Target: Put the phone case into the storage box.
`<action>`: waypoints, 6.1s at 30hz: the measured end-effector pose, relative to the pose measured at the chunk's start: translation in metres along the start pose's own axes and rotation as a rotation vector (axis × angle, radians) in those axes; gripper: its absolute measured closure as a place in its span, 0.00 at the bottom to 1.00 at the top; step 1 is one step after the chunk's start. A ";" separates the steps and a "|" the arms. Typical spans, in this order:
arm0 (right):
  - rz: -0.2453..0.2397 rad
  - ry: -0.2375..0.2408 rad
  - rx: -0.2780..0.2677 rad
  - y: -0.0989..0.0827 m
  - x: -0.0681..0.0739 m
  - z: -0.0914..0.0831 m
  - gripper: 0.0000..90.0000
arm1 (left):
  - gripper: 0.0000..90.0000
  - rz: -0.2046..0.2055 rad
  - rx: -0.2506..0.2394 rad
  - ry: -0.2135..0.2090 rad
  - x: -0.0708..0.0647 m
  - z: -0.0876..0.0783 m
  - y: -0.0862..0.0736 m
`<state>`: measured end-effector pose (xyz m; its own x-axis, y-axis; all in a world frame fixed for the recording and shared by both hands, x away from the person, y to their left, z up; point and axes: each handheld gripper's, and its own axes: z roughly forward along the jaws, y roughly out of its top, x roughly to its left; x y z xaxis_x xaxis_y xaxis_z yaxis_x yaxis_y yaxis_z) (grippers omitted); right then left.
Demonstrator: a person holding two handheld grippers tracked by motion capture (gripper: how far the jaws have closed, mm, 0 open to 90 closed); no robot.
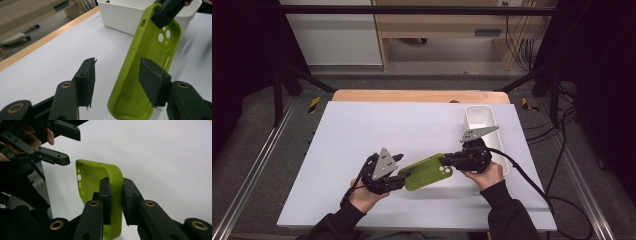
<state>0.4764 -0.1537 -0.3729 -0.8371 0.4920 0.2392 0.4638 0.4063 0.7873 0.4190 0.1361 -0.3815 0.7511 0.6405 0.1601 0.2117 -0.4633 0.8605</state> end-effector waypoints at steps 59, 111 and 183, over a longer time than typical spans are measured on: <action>-0.177 -0.209 -0.018 0.021 0.012 -0.056 0.88 | 0.03 -0.312 -0.169 0.081 0.077 -0.026 -0.067; -0.446 -0.426 0.091 0.075 0.035 -0.091 0.88 | 0.03 -0.308 -0.131 0.134 0.097 -0.034 -0.103; -0.749 -0.660 0.256 0.110 -0.003 -0.110 0.88 | 0.03 -0.310 -0.118 0.128 0.101 -0.033 -0.107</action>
<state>0.4978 -0.1950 -0.2246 -0.6464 0.3385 -0.6838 0.0012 0.8966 0.4428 0.4521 0.2705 -0.4411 0.5763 0.8147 -0.0645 0.3377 -0.1655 0.9266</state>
